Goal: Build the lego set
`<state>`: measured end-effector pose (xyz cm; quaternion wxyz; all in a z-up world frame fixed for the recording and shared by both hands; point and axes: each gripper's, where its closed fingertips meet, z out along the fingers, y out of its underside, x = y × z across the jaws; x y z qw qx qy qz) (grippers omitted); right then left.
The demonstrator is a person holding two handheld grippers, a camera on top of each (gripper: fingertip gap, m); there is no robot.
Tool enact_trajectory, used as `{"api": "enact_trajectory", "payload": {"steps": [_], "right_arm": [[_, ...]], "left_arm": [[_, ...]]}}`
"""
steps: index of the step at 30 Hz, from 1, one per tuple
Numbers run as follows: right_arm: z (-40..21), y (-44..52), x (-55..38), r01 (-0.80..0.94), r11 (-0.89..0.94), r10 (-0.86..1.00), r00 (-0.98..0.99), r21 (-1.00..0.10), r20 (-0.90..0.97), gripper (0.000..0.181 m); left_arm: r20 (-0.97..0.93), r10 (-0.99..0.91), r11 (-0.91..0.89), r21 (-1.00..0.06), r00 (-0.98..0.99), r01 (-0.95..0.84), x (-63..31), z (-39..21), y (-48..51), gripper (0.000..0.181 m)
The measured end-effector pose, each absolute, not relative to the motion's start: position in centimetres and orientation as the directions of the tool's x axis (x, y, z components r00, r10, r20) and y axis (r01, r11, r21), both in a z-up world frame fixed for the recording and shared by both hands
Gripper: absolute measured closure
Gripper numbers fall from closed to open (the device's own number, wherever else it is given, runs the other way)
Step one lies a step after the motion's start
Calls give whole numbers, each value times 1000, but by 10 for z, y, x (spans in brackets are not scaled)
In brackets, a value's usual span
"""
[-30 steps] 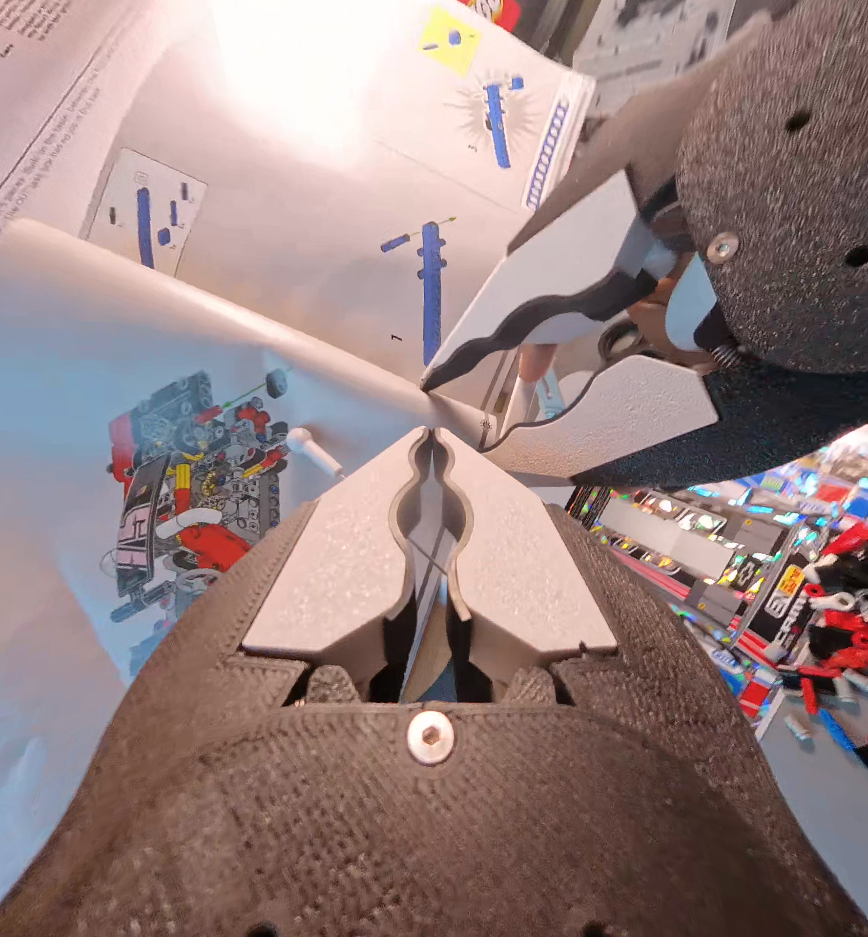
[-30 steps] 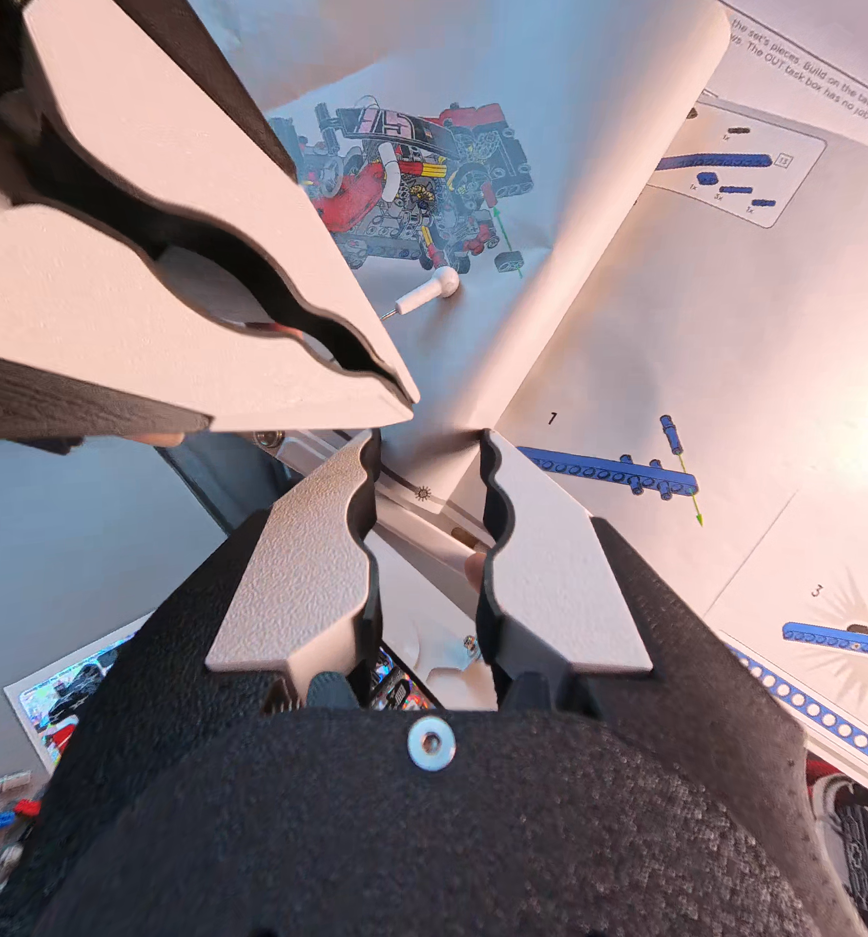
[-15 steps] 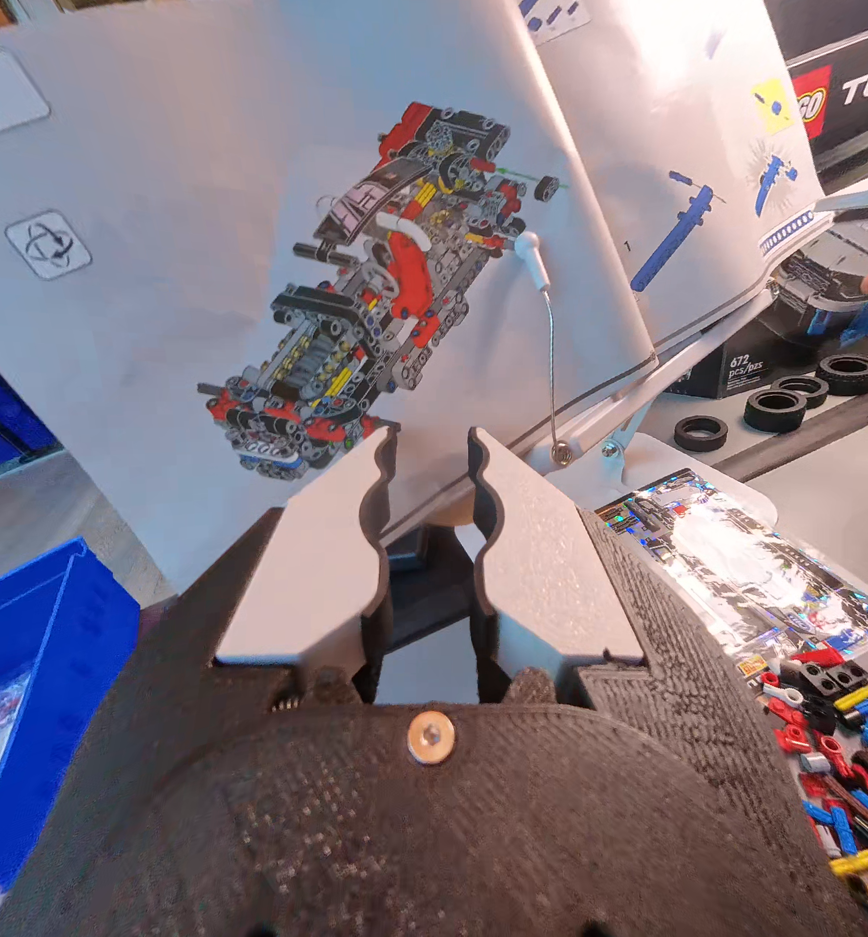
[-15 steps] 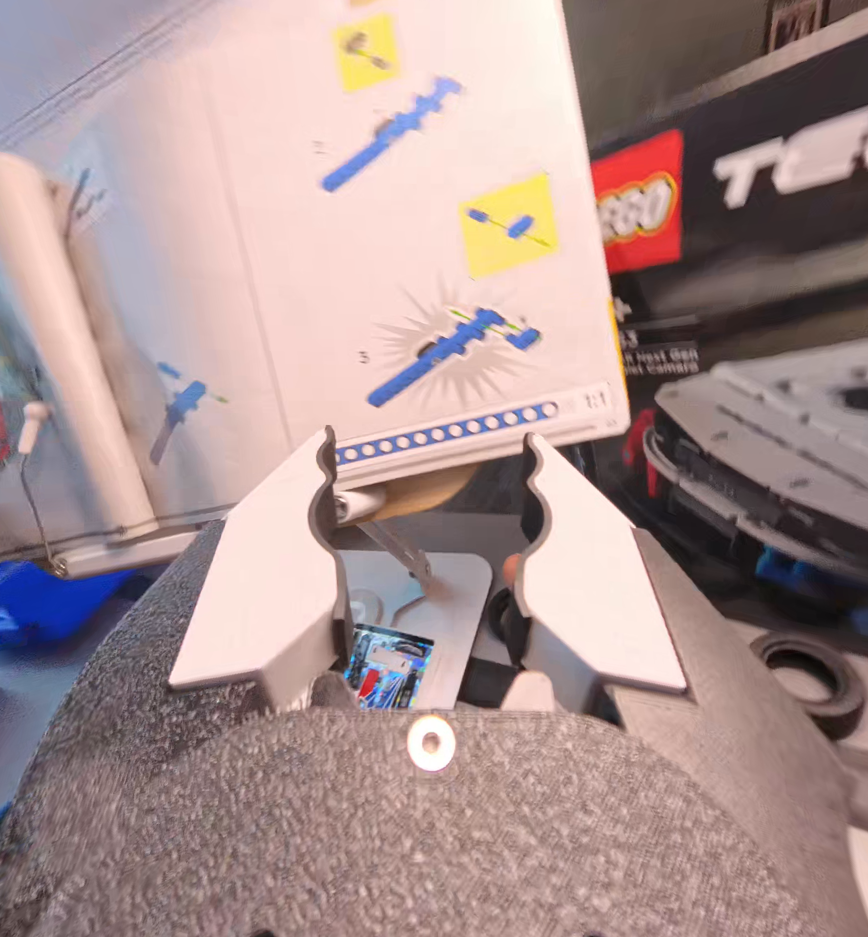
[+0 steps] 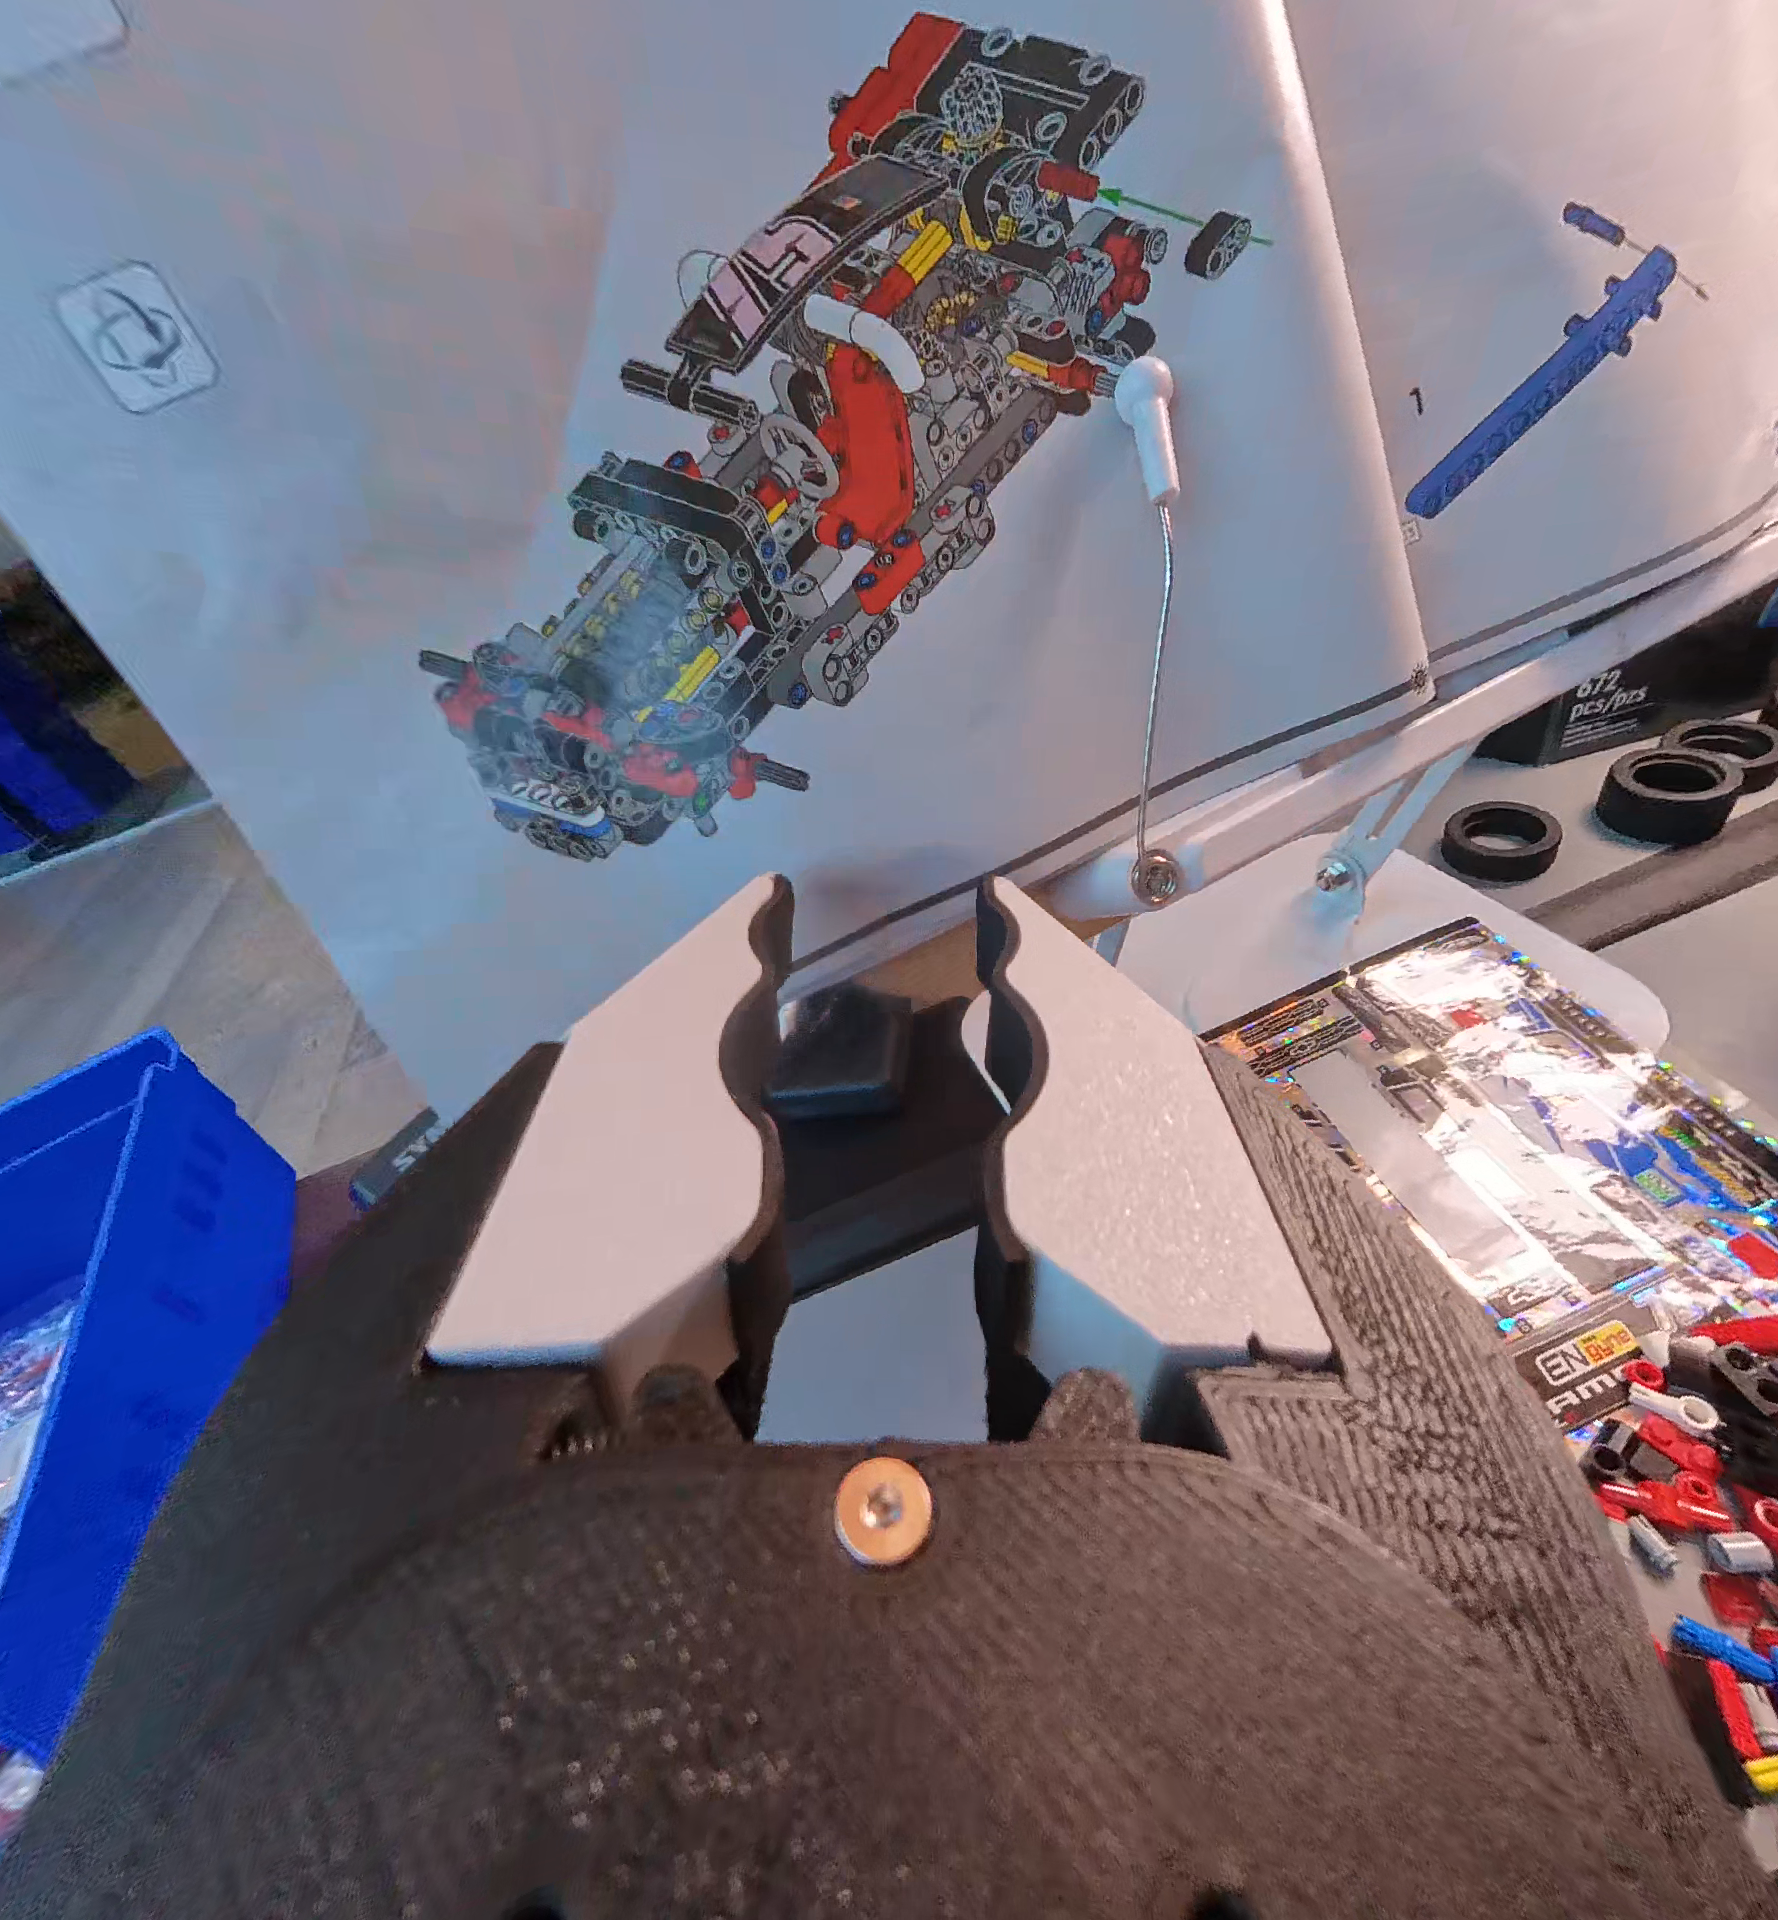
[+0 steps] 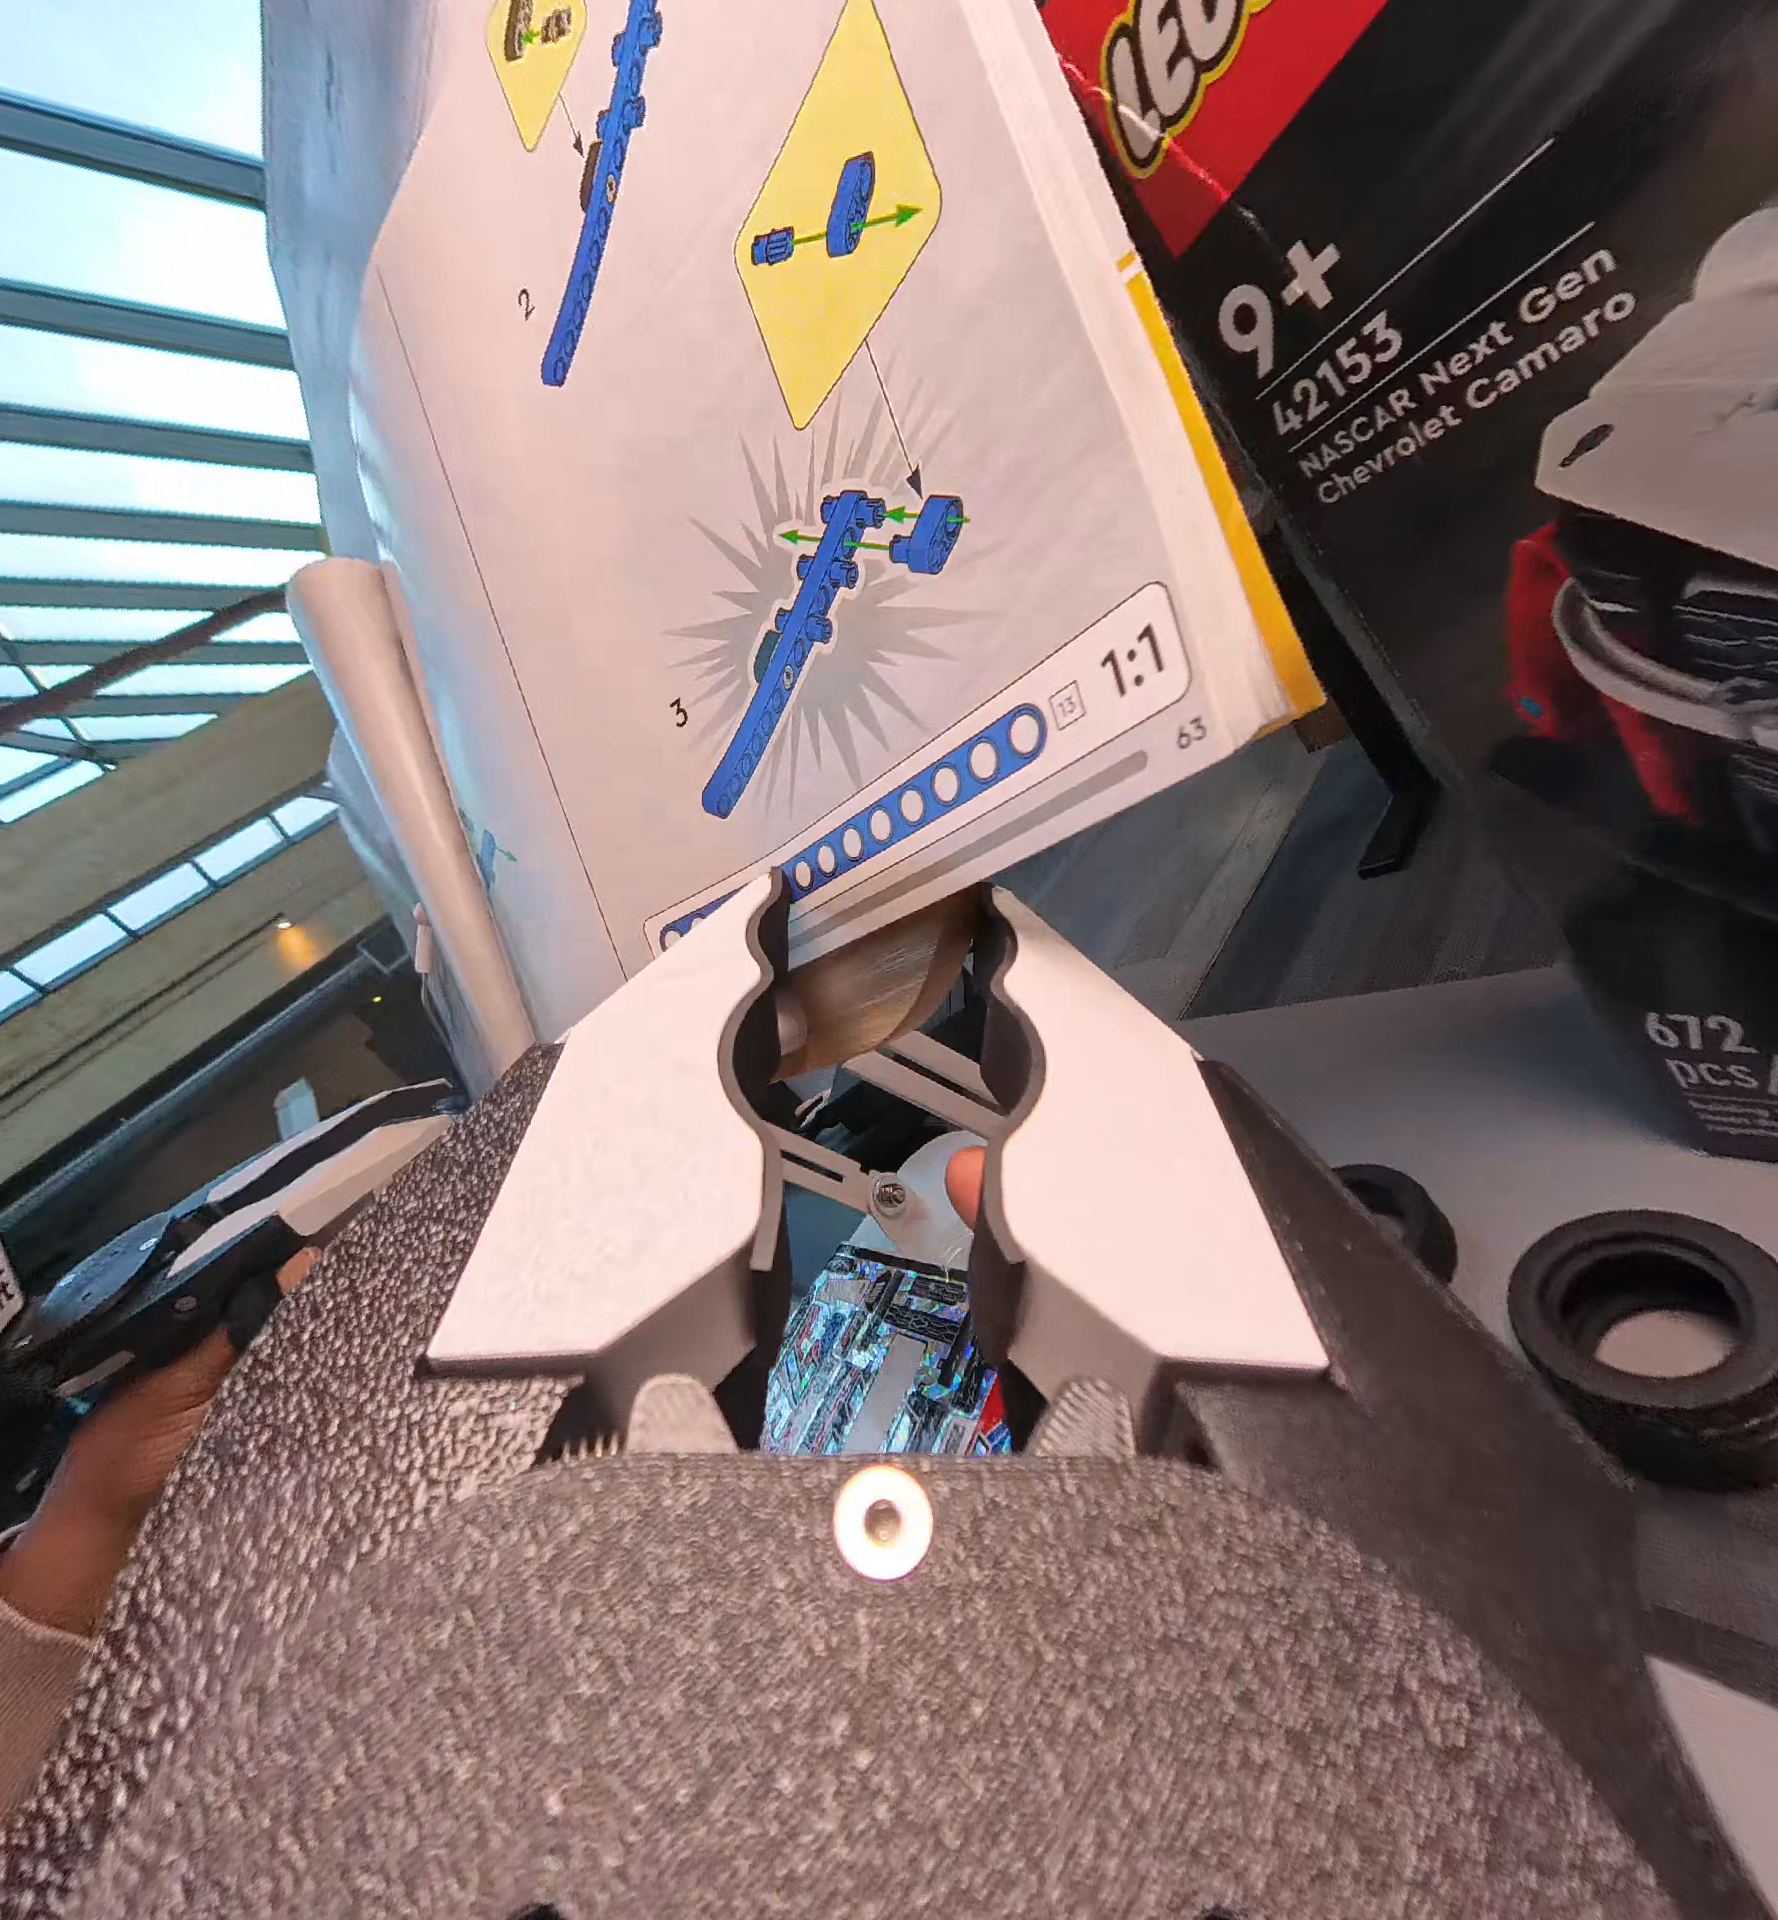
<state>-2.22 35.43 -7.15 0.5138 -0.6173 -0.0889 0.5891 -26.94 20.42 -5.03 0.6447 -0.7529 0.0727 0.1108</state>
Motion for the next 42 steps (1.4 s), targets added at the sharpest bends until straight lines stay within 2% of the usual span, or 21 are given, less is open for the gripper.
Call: {"api": "enact_trajectory", "payload": {"steps": [6,10,14,19,26,31,36,42], "right_arm": [[-70,354,-21,-490,-452,708,311,-745,-634,147],[-69,341,-14,-450,-484,693,326,-750,-643,131],[-52,294,1,-372,-403,762,368,-836,-532,131],[-32,194,28,-233,-216,871,393,-948,-295,137],[-69,96,85,-23,-98,881,462,-995,-98,141],[-112,95,127,69,2,778,626,-998,45,143],[-119,106,131,166,102,739,647,-981,187,144],[-135,115,130,127,35,749,653,-991,110,147]], "left_arm": [[-189,29,-125,-975,982,-184,-267,-45,199,144],[-177,32,-95,-980,984,-174,-269,-38,193,143],[-152,38,-49,-987,988,-151,-274,-24,186,143],[-133,62,46,-990,989,-136,-288,16,175,150],[-80,111,134,-986,991,-95,-332,73,184,160],[-55,129,123,-990,990,-71,-359,84,207,164],[-86,149,109,-989,985,-103,-367,84,223,171],[-106,149,134,-983,983,-126,-366,91,228,181]]}}
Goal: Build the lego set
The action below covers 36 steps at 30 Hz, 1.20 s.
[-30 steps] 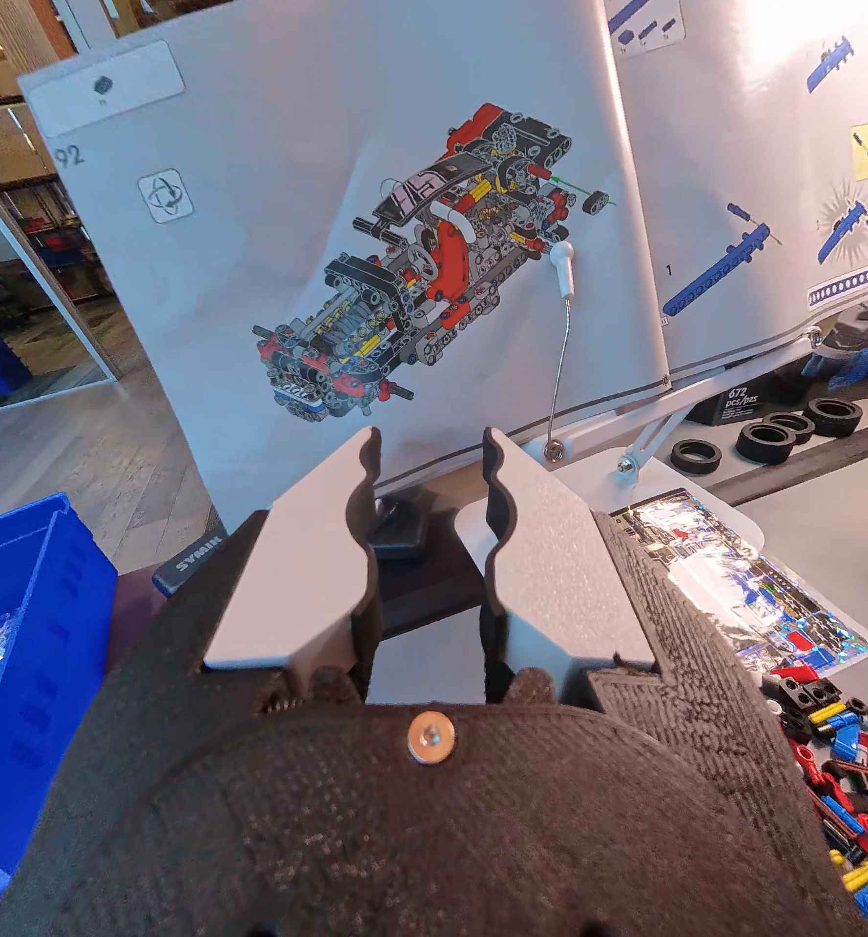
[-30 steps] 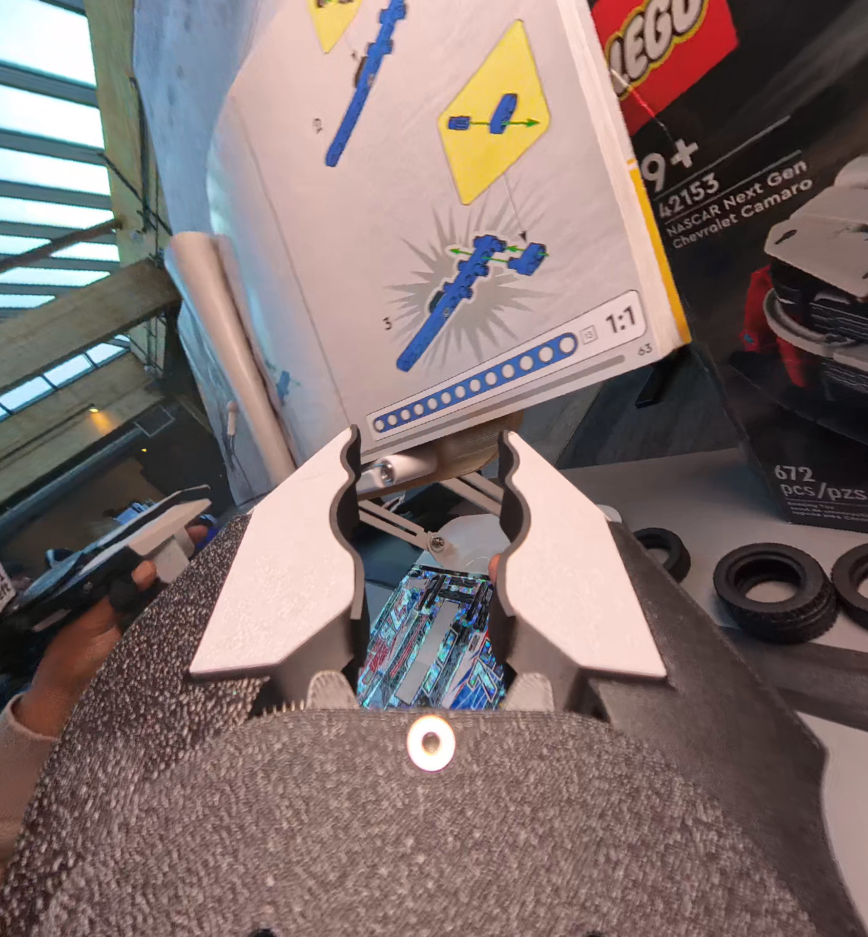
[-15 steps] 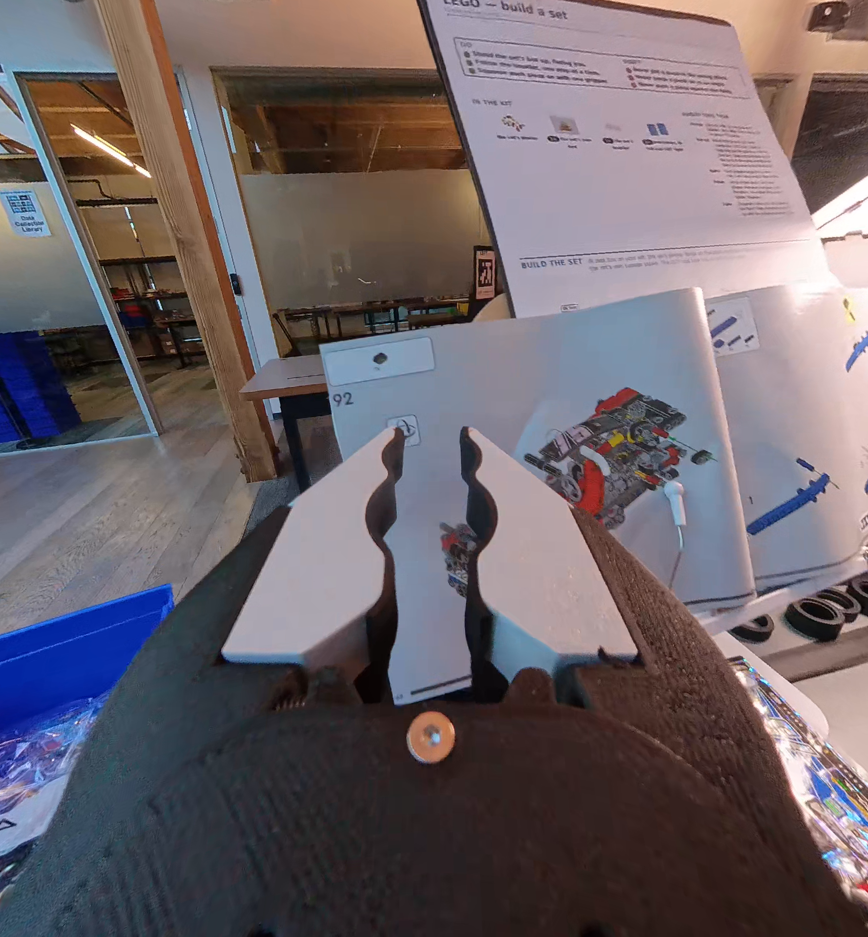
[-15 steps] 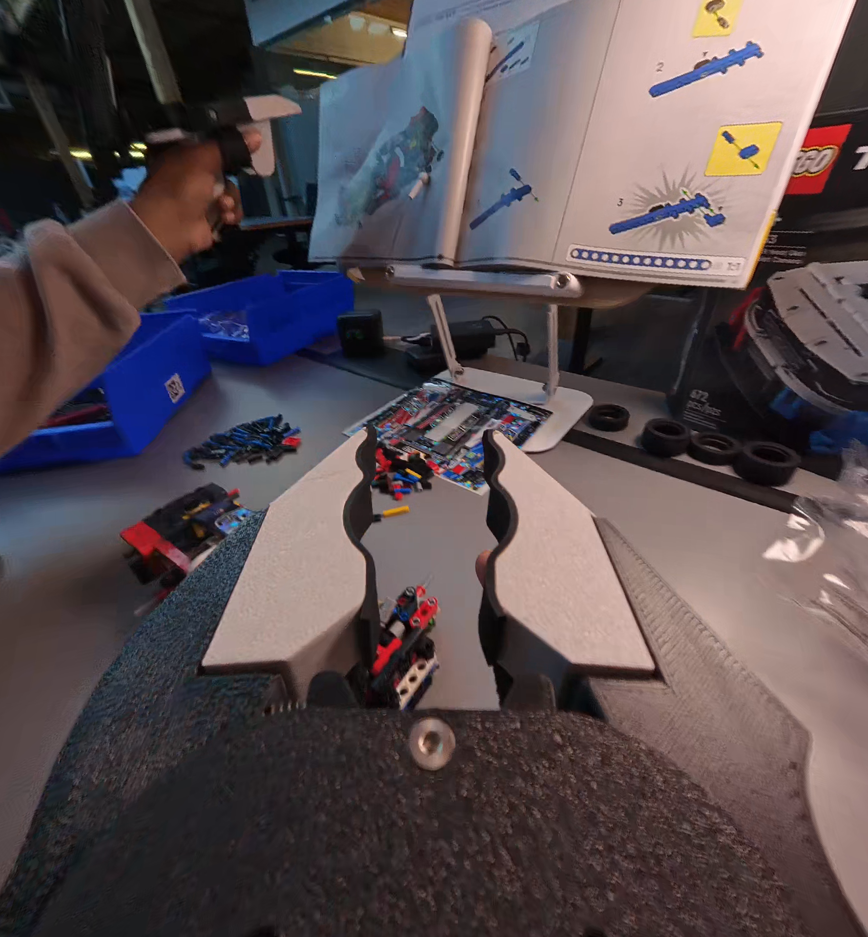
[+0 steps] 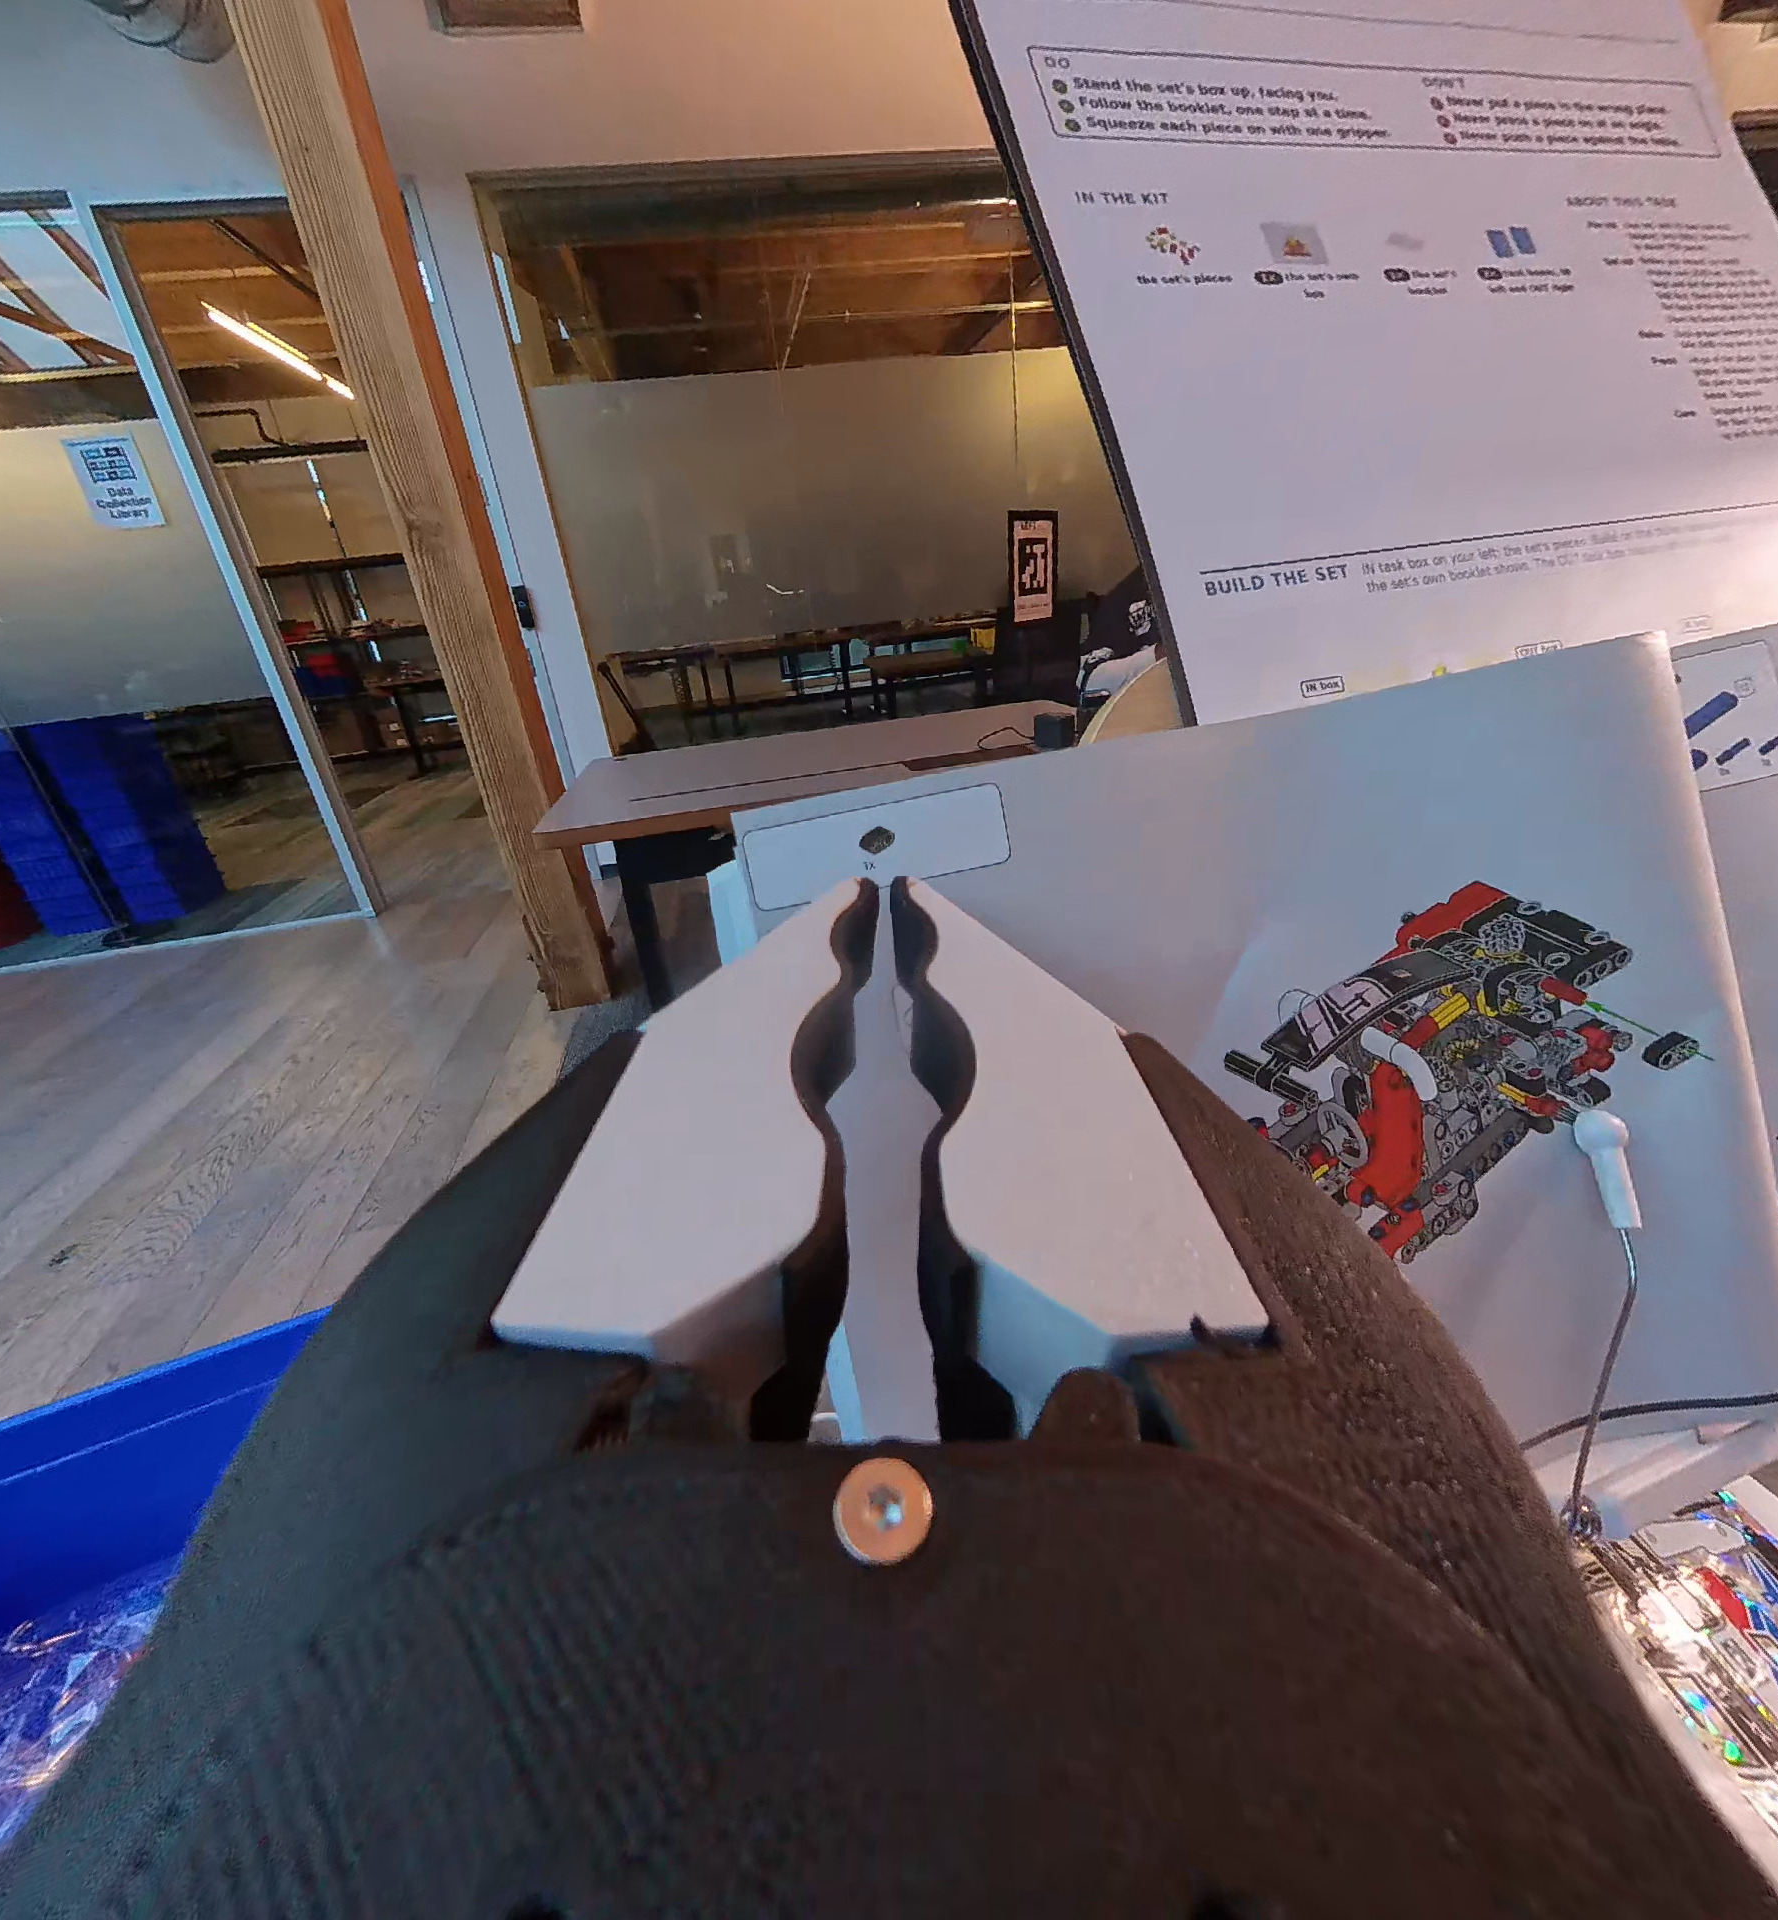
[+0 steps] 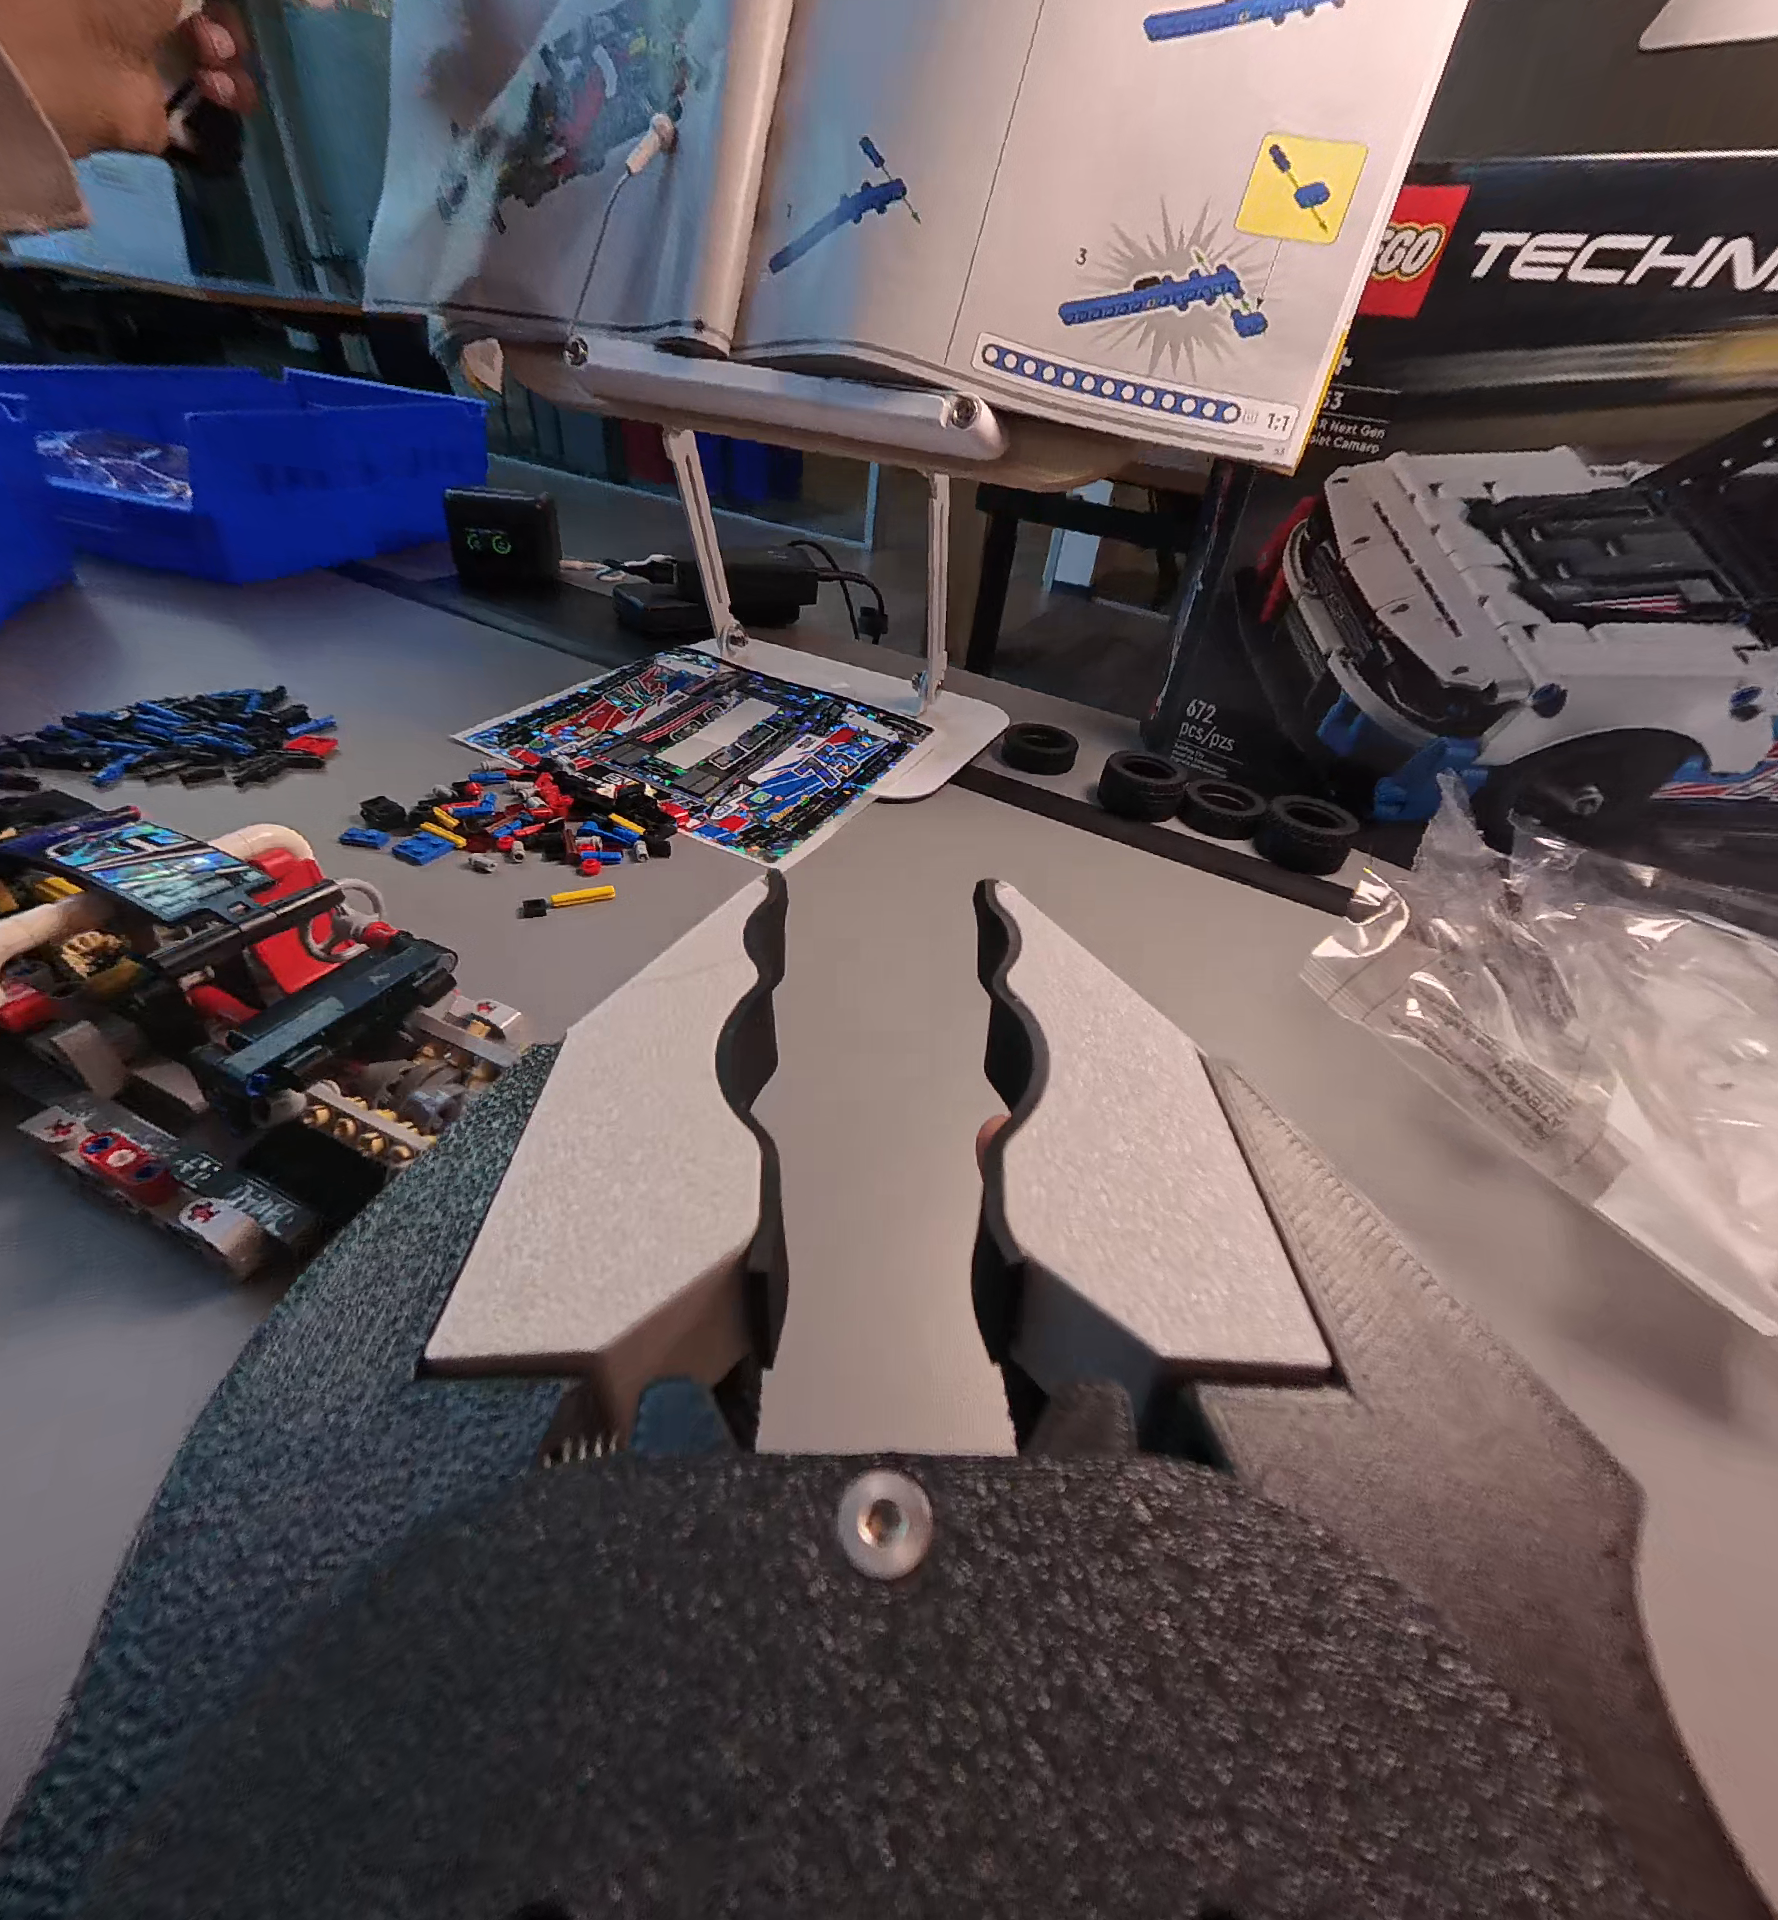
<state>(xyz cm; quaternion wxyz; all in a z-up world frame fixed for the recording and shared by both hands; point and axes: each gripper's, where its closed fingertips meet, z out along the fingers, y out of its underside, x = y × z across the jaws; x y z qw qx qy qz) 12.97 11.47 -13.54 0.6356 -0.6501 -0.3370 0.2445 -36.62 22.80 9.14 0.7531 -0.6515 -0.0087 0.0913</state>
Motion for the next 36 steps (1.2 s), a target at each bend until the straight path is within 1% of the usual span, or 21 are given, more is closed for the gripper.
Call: {"api": "enact_trajectory", "payload": {"steps": [9,18,24,36], "right_arm": [[-146,118,129,185,43,736,658,-982,157,151],[-148,119,130,186,38,733,662,-982,154,151],[-151,118,127,193,34,743,651,-981,154,151],[-156,115,121,216,34,763,625,-976,165,154]], "left_arm": [[-95,141,129,-985,985,-113,-372,91,231,181],[-78,122,120,-988,989,-93,-371,85,228,181],[-80,114,112,-989,990,-93,-370,79,227,177],[-58,85,108,-992,995,-67,-352,70,216,181]]}}
